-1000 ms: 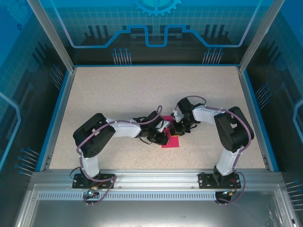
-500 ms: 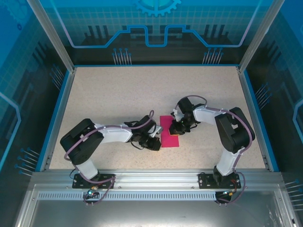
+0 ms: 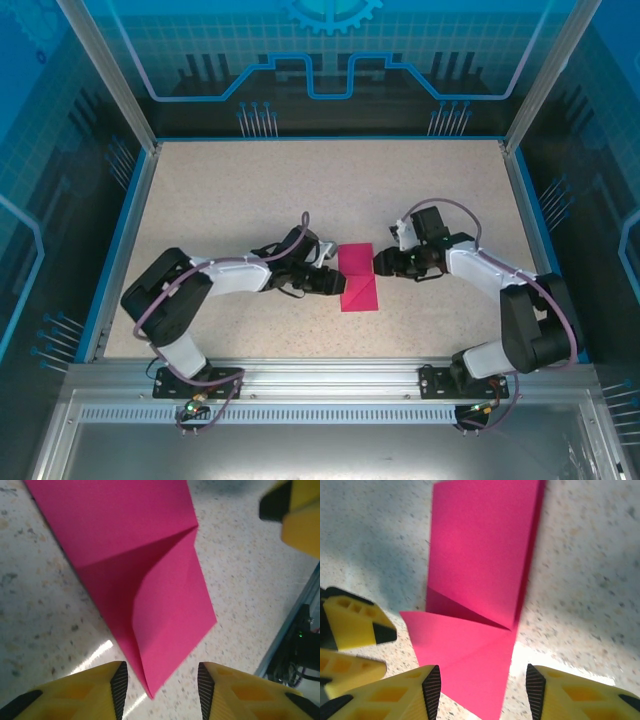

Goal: Fold a paper plane with a square sheet of paper (fold left side to right side)
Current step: Turn over the paper at the center of the table.

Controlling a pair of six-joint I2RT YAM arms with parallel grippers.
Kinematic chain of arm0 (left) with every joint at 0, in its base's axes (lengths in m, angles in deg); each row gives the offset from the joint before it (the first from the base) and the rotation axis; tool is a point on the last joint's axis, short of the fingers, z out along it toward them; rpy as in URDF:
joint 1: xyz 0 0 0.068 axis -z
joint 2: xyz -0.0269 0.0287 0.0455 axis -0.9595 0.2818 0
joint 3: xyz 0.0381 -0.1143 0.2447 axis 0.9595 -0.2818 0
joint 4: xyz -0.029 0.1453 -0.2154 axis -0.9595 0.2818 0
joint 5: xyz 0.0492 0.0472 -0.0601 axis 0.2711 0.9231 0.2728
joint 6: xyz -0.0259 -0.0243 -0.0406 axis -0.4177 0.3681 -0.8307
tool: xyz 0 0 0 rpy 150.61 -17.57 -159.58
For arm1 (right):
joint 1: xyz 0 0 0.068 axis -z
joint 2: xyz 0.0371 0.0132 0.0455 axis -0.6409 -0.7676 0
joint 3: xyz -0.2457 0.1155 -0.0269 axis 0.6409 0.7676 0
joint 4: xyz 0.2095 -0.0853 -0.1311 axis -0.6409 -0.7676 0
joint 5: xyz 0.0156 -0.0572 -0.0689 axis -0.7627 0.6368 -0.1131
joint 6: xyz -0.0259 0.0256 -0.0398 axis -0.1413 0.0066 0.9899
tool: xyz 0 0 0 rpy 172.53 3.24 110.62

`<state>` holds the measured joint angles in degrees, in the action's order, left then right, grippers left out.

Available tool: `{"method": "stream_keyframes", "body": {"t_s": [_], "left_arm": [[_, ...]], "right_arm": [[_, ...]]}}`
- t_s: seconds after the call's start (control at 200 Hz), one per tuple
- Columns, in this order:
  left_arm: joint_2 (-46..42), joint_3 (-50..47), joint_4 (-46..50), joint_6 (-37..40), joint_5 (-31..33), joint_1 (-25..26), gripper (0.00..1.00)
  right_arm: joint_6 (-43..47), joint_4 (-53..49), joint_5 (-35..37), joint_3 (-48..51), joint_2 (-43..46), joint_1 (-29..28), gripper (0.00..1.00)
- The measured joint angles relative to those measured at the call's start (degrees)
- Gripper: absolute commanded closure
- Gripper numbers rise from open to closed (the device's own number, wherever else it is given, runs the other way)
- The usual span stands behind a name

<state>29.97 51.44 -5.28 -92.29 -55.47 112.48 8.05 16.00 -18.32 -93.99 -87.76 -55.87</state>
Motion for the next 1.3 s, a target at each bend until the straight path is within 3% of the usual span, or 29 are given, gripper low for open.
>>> {"method": "stream_keyframes", "body": {"t_s": [0.1,0.22,0.42,0.505,0.9,1.095,1.301], "left_arm": [[3.2,1.5,-1.3,-0.2,0.0,-0.1,0.55],[5.0,2.5,-2.9,-1.0,0.0,-0.1,0.63],[5.6,3.1,-4.4,-1.3,0.0,-0.2,0.88],[5.6,3.2,-4.4,-1.5,0.2,-0.3,0.94],[3.4,2.6,-4.1,-1.3,1.4,-0.3,0.95],[3.4,2.3,-4.1,-1.3,1.6,-0.3,0.94],[3.1,2.2,-4.1,-1.4,2.2,-0.3,0.83]], "right_arm": [[0.0,0.1,-1.0,1.7,0.6,0.2,0.47],[0.0,0.5,-2.4,2.6,0.9,0.3,0.45],[0.0,1.3,-5.5,2.9,0.5,0.3,0.39],[-0.5,2.1,-6.9,2.9,-0.8,0.3,0.36],[-6.1,11.0,-13.8,3.8,-6.9,0.3,0.35],[-8.8,14.8,-15.5,3.7,-10.4,-0.2,0.44],[-12.2,19.0,-17.9,3.6,-14.7,-1.8,0.74]]}}
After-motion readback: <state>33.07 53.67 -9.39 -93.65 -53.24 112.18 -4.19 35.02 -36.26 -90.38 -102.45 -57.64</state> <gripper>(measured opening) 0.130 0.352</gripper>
